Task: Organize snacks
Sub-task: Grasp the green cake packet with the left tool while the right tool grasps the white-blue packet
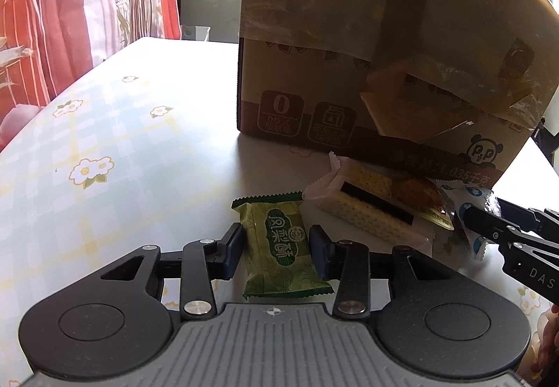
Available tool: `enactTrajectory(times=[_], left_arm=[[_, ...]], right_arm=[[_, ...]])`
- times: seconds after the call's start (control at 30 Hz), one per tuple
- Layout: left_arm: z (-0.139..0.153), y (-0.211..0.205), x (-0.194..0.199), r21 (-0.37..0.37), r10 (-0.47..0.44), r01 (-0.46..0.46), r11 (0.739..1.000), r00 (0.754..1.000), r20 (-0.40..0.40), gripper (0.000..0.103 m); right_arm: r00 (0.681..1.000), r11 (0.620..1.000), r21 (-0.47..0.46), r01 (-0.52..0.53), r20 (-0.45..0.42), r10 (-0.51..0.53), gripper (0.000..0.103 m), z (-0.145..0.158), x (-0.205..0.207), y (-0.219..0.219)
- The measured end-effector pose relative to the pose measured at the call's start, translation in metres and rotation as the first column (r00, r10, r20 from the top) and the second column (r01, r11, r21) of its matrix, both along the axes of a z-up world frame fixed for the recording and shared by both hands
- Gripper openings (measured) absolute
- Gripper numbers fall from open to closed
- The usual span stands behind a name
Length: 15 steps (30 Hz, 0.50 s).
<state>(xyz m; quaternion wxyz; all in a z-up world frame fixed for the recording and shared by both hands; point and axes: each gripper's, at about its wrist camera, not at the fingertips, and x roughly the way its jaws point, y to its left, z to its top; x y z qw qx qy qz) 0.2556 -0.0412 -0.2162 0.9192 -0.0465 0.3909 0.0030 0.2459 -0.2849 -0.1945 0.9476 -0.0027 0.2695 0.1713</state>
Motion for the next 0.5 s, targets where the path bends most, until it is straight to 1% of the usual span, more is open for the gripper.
enactTrajectory(times=[0.17,0.3,0.43,0.5], left_arm=[[0.000,0.006,-0.003,-0.025,-0.001,0.001,1.000,1.000,0.000,0.042],[0.002,0.020,0.000,-0.074,0.015,-0.015,0.997,1.000,-0.006,0.041],[0.012,0.028,-0.004,-0.052,0.024,-0.022,0.998,0.999,0.023,0.040],[0.020,0.030,-0.007,-0.043,0.009,-0.007,0.999,0.999,0.048,0.040]], right_arm=[[1.000,1.000,0.015,0.000,-0.011,0.000,0.046,-0.001,0.001,-0.003],[1.000,1.000,0.031,0.002,-0.019,-0.001,0.046,0.000,0.002,-0.005],[1.000,0.999,0.039,0.002,-0.017,-0.001,0.045,0.002,-0.001,-0.006],[1.000,0.998,0.070,0.002,-0.010,-0.001,0.044,0.007,-0.005,-0.010]])
